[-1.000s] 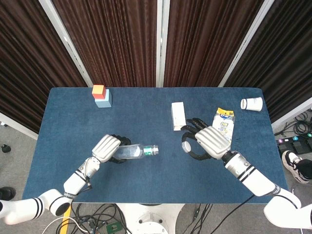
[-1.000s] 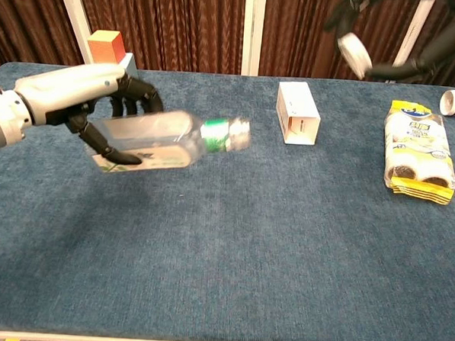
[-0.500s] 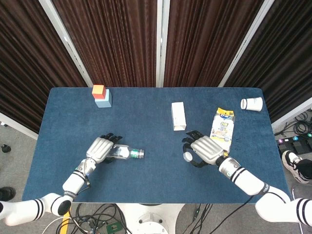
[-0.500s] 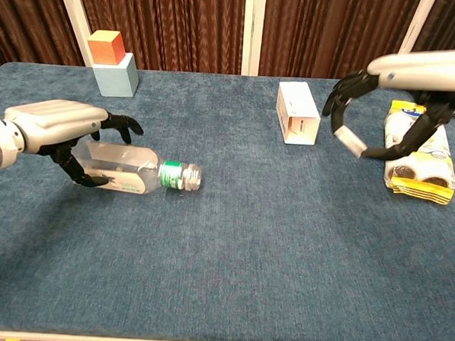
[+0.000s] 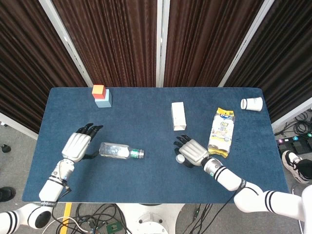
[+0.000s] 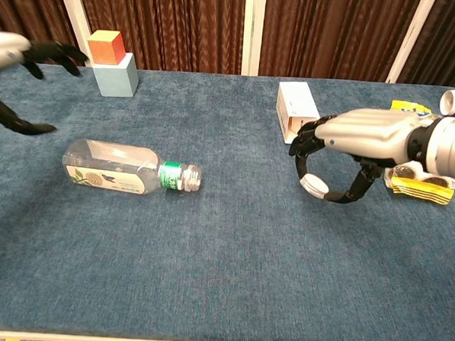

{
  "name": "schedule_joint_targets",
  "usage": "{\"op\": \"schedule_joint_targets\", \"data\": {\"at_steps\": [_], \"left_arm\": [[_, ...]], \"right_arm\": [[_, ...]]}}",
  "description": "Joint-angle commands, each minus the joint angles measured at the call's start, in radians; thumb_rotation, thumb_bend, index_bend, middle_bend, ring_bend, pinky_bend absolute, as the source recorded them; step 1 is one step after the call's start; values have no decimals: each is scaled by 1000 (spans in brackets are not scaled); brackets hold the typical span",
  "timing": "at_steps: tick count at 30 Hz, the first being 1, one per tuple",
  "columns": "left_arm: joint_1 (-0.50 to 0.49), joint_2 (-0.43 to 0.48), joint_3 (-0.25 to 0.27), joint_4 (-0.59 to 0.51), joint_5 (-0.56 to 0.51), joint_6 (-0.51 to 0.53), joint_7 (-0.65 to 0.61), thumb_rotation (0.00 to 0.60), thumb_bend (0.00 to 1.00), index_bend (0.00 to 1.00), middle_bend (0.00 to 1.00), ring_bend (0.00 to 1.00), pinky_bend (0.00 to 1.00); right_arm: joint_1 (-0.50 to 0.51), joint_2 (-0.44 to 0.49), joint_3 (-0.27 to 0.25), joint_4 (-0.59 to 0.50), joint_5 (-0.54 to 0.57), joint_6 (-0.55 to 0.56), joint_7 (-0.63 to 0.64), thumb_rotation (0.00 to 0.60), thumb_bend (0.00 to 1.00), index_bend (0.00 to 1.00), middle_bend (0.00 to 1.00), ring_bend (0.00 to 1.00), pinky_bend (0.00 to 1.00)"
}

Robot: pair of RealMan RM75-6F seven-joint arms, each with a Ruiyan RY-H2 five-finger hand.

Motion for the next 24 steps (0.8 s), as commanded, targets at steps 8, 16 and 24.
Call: {"op": "schedule_joint_targets", "data": {"at_steps": [8, 16, 24], "left_arm": [[80, 101, 5, 8, 20, 76, -63, 600, 207, 100, 152, 72, 225], [200, 172, 37, 74, 15, 182, -108, 600, 206, 126, 159, 72, 192], [308, 203, 73, 73, 69, 312, -105, 600, 206, 126, 159, 73, 117]], "right_arm": [[-97, 97, 4, -52, -22, 177, 56, 600, 363, 0, 76, 0, 0], [-328, 303, -42, -164, -35, 477, 118, 600, 364, 0, 0, 0, 0], [-523, 367, -86, -189, -105, 721, 212, 600, 368, 0, 0, 0, 0]]}}
